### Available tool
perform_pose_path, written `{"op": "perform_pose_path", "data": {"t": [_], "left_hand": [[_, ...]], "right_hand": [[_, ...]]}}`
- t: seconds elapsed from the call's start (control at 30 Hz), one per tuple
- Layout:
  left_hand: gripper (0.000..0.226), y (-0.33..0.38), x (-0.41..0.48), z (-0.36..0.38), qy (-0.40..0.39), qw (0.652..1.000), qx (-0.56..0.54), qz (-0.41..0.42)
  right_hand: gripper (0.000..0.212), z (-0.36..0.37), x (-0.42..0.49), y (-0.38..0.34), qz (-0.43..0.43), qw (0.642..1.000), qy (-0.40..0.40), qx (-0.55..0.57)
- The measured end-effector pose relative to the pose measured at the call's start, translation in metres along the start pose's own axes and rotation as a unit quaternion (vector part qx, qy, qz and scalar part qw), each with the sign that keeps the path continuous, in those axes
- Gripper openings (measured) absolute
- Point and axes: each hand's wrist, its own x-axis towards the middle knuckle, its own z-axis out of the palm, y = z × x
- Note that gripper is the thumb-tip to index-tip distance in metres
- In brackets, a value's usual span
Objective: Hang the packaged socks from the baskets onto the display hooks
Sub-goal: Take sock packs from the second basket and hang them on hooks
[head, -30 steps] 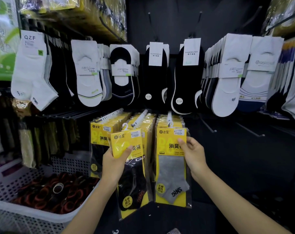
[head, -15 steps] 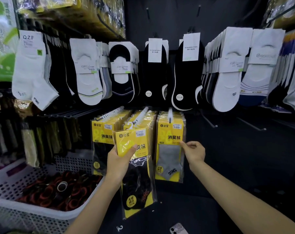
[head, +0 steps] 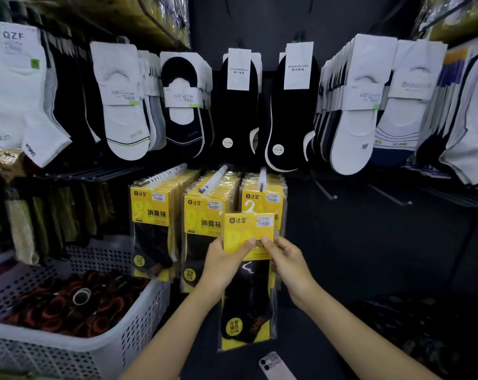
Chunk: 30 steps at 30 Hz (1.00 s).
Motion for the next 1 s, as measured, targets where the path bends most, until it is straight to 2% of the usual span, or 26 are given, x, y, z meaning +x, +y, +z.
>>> {"op": "perform_pose_path", "data": {"t": [0.1,0.23,0.43,0.8,1.0], "left_hand": [[0.023,-0.001,0.000,0.005,-0.013,1.000,-0.015,0.009],[0.061,-0.002,-0.003,0.003,-0.033,0.999,-0.011,0.004],[0.055,-0.008,0.001,0.003,0.007,0.999,0.045,0.013],[0.059,-0.035,0.029,0.027,0.033,0.996,0.088,-0.010],[0.059,-0.073,-0.007,0.027,0.025,0.991,0.128,-0.041]], "right_hand": [[0.015,-0.006,0.001,-0.001,-0.037,0.996,0.076,0.039],[0.014,-0.014,0.014,-0.007,-0.054,0.990,0.130,0.013],[0.011,-0.004,0.039,-0.011,-0.062,0.990,0.122,-0.038],[0.023,-0.015,0.069,0.015,0.026,0.969,0.218,-0.112],[0.032,-0.037,0.029,0.059,0.090,0.972,0.193,-0.097]]}}
